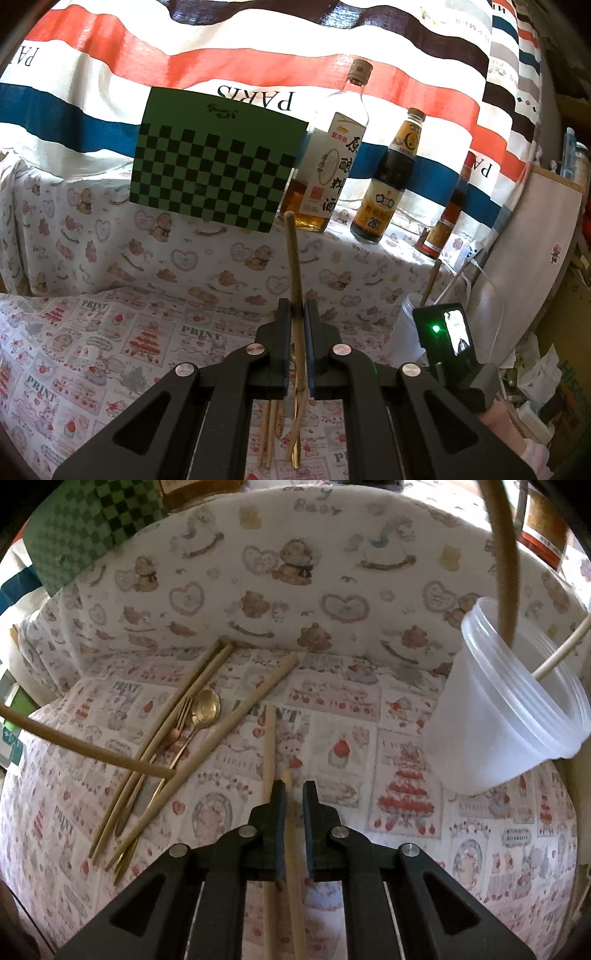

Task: Organize utensils
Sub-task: 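Carry the chopstick into the cup and open the right tool while the left tool holds chopsticks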

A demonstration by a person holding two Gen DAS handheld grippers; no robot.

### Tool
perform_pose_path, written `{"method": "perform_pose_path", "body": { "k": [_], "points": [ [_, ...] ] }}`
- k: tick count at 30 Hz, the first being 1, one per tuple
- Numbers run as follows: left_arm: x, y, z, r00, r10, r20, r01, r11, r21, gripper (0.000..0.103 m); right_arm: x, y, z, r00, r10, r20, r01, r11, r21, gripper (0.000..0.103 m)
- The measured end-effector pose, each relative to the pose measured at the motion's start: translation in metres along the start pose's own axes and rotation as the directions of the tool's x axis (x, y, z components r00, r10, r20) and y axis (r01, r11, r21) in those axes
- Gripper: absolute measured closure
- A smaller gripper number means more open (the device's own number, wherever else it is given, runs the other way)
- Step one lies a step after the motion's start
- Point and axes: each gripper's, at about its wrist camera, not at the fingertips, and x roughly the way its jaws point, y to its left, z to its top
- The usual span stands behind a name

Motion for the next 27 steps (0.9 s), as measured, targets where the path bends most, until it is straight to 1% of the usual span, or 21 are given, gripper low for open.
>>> {"method": "perform_pose_path", "body": {
  "k": [1,2,4,8,9,10,12,14,16,18,20,22,27],
  "points": [
    [0.001,0.0,0.0,1.0,-0.002,-0.006,0.002,1.0,0.002,0.097,0.004,0.001,0.0,1.0,0.014,-0.019,-0.014,1.0,-0.004,0.094],
    [0.002,0.0,0.0,1.0,-0.006,-0.014,0.006,1.0,0.006,0.097,0.008,0.003,0.0,1.0,0.014,-0.019,-0.014,1.0,-0.012,0.094],
    [0.004,0.0,0.0,1.0,-0.011,-0.023,0.011,1.0,0.012,0.097,0.011,0.008,-0.001,1.0,-0.008,-0.013,0.008,0.999,-0.041,0.094],
    [0.004,-0.001,-0.001,1.0,-0.012,-0.026,0.012,1.0,0.015,0.097,0.011,0.002,-0.004,0.999,-0.044,0.012,0.044,0.999,0.028,0.094],
    [0.004,-0.002,-0.001,1.0,-0.009,-0.025,0.009,1.0,0.013,0.097,0.007,0.002,-0.004,0.998,-0.05,0.031,0.049,0.998,0.03,0.094],
    [0.004,-0.001,-0.001,1.0,-0.005,-0.023,0.005,1.0,0.01,0.097,-0.002,0.002,-0.005,0.997,-0.042,0.071,0.041,0.999,0.021,0.094],
    [0.001,0.0,0.0,1.0,0.0,-0.011,0.0,1.0,-0.001,0.097,-0.022,0.001,-0.008,0.992,-0.011,0.129,0.011,1.0,0.004,0.094],
    [-0.007,0.0,0.002,1.0,-0.002,0.015,0.002,1.0,-0.011,0.097,-0.049,0.002,-0.01,0.979,0.021,0.202,-0.019,1.0,-0.012,0.095],
    [-0.018,-0.003,0.005,0.998,0.003,0.06,-0.003,1.0,0.009,0.097,-0.078,0.004,-0.013,0.96,0.036,0.278,-0.03,0.999,-0.027,0.095],
    [-0.024,-0.005,0.007,0.996,0.019,0.09,-0.021,0.999,0.026,0.097,-0.109,0.004,-0.017,0.932,0.045,0.36,-0.034,0.999,-0.037,0.095],
    [-0.027,-0.006,0.008,0.995,0.022,0.097,-0.025,0.999,0.026,0.097,-0.133,0.005,-0.015,0.908,0.054,0.416,-0.038,0.998,-0.046,0.095],
    [-0.026,-0.004,0.008,0.995,0.02,0.095,-0.022,1.0,0.016,0.097,-0.159,0.006,-0.019,0.877,0.061,0.477,-0.041,0.998,-0.052,0.095],
    [-0.022,-0.005,0.006,0.995,0.036,0.089,-0.037,0.999,0.013,0.097,-0.197,0.002,-0.027,0.828,0.049,0.559,-0.029,0.999,-0.044,0.095]
  ]
}}
